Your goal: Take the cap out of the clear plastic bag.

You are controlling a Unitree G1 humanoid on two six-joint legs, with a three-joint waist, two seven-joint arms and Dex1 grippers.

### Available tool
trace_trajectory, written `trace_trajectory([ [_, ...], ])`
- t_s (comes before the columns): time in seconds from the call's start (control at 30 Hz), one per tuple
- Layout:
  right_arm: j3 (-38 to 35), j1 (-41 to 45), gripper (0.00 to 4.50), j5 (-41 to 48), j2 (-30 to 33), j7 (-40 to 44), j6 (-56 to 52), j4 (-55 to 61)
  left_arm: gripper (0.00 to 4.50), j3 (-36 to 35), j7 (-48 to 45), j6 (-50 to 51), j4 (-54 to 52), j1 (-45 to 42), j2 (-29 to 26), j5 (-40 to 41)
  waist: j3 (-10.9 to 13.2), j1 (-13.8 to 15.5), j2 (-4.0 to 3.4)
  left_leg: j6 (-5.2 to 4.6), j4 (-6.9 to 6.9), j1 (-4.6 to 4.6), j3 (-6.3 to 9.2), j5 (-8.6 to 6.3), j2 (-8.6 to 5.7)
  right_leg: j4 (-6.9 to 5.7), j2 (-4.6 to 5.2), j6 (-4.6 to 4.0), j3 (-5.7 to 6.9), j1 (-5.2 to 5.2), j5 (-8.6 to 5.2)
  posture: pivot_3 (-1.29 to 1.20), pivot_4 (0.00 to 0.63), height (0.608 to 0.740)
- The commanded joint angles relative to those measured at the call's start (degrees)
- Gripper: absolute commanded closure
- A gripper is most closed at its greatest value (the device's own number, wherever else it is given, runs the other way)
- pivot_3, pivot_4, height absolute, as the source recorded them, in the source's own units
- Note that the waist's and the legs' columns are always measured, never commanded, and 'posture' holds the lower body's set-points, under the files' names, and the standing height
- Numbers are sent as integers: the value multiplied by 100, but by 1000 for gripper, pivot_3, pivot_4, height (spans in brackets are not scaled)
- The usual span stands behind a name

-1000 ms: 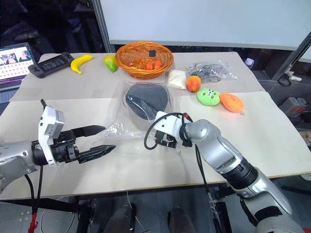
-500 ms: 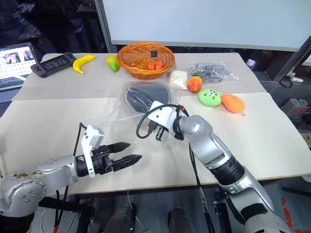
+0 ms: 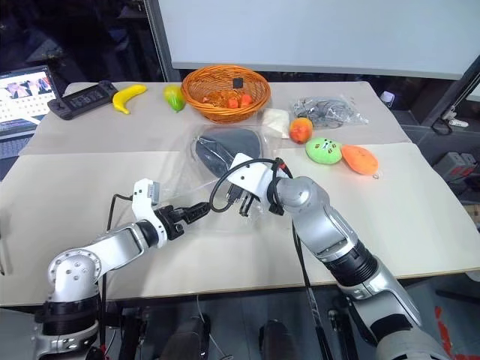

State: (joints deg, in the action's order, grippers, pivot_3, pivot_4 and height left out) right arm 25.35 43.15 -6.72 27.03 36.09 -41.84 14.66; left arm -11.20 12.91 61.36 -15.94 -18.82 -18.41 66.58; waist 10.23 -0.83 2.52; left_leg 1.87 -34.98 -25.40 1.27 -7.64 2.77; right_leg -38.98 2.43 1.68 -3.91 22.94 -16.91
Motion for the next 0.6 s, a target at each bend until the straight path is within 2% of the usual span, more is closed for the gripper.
trace_trajectory([
  [0.03, -266, 223, 4450, -58, -93, -85, -43, 295, 0, 118, 375, -156, 294, -417, 459, -349, 0, 6, 1, 0, -1, 0, 1, 0, -1, 0, 0, 0, 1, 0, 0, 0, 150, 740],
  [0.23, -354, 247, 4450, 7, -201, -38, -115, 422, 0, 441, 120, -471, 696, -883, 1063, -1022, -1, 16, 1, 0, -1, 1, 8, 0, -5, 7, 2, 2, 8, -13, 1, 0, 150, 740],
  [0.43, -384, 249, 4450, 124, -304, 31, -235, 638, 0, 469, -208, -1168, 1749, -1439, 1670, -1752, -1, 12, 1, 1, -2, 4, 9, 1, -7, 9, 1, 2, 9, -20, 1, 0, 150, 740],
  [0.6, -373, 261, 4450, 109, -339, 38, -262, 668, 0, 34, -100, -1752, 2560, -1642, 2191, -2033, -1, 9, 1, 1, -1, 8, 11, 1, -8, 11, 2, 3, 11, -25, 1, 0, 150, 740],
])
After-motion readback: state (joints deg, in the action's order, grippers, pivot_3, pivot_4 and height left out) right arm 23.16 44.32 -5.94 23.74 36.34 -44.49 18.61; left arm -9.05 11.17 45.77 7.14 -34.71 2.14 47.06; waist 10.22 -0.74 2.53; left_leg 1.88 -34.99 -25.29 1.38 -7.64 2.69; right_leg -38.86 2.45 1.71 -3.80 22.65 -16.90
